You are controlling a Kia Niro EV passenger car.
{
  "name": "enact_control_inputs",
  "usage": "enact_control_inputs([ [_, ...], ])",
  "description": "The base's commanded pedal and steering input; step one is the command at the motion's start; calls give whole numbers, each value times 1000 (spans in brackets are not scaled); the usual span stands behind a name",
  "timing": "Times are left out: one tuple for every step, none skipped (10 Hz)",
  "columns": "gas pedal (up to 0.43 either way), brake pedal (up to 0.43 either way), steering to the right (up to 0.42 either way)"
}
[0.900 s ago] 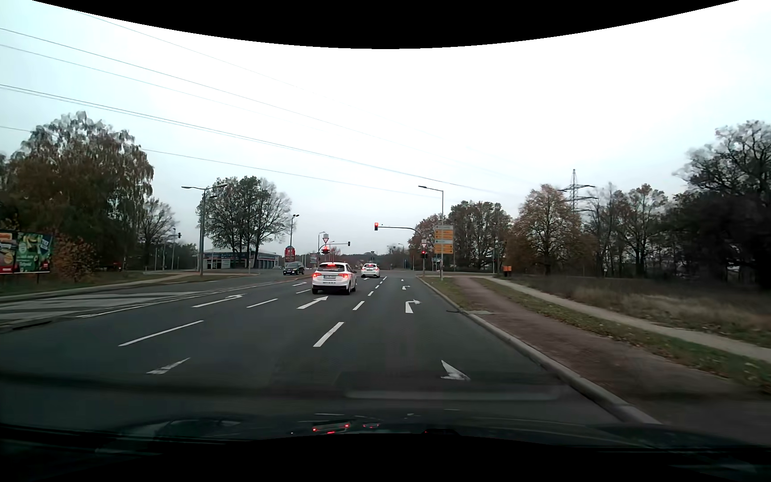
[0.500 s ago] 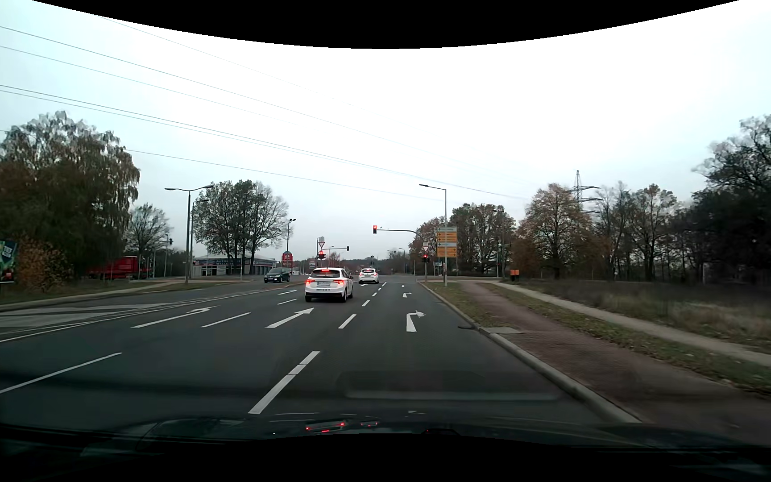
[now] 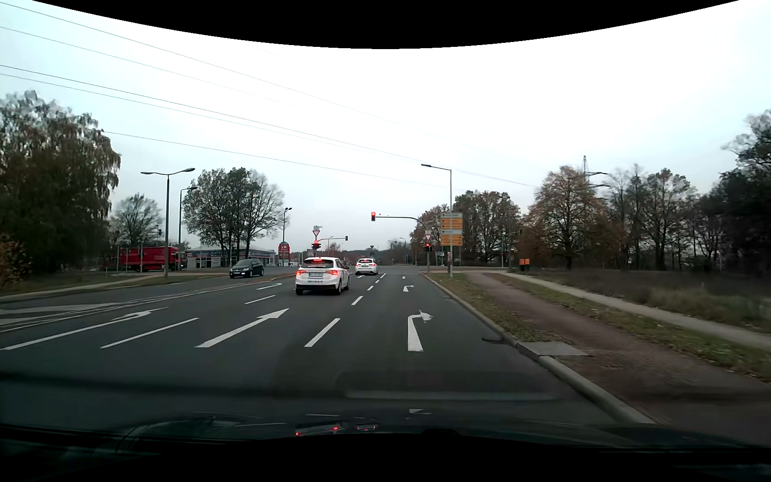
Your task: Follow the waypoints while adhering to traffic rules and regulations
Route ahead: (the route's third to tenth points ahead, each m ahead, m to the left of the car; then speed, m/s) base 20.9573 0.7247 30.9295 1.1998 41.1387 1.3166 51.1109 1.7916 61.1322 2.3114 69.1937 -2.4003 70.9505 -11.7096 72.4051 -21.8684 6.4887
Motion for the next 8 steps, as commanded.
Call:
enact_control_inputs([
  [28,0,-2],
  [28,0,-2],
  [28,0,-2],
  [28,0,-2],
  [28,0,-2],
  [28,0,-2],
  [28,0,-2],
  [28,0,-4],
])
